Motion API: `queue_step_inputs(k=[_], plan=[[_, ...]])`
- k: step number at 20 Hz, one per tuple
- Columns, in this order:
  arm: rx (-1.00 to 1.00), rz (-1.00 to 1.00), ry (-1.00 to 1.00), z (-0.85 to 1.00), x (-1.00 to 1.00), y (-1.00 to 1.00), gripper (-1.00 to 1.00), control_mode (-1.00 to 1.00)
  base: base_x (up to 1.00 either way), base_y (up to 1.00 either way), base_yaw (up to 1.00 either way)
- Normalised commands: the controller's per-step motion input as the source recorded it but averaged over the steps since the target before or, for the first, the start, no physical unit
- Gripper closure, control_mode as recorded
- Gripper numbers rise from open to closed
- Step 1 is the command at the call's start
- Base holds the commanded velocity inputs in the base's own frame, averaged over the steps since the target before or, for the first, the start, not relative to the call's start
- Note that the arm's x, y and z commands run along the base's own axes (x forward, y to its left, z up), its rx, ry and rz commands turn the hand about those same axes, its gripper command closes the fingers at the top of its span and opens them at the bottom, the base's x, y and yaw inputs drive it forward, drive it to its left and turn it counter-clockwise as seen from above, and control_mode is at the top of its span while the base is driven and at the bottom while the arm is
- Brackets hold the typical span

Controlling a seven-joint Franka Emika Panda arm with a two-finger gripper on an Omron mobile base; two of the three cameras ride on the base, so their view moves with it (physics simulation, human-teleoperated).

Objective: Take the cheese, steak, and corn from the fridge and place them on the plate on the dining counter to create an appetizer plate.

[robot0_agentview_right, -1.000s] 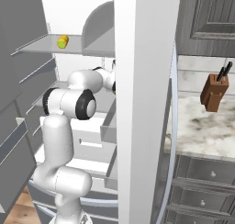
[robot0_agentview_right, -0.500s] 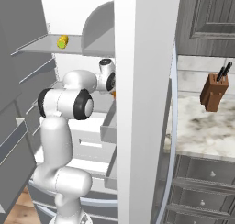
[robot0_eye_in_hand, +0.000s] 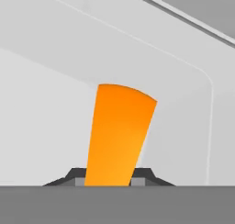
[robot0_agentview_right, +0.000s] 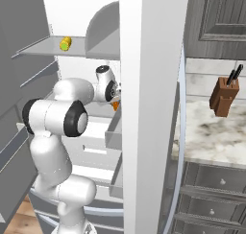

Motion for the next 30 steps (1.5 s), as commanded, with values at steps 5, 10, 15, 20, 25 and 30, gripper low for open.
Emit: queue_step_inputs(k=[5,10,15,20,25,30], plan=[[0.00,0.00,-0.17,0.06,-1.00,0.00,1.00,-1.00,0.00,0.00,0.00],[0.02,0.00,-0.15,0.50,-1.00,0.01,1.00,-1.00,0.00,0.00,0.00],[0.09,0.00,0.00,0.76,-1.00,0.11,1.00,-1.00,0.00,0.00,0.00],[0.17,-0.01,0.00,0.84,-1.00,0.10,1.00,-1.00,0.00,0.00,0.00],[0.05,-0.03,0.00,0.54,-0.99,0.00,1.00,-1.00,0.00,0.00,0.00],[0.00,-0.01,0.00,0.74,-0.72,0.00,1.00,-1.00,0.00,0.00,0.00]])
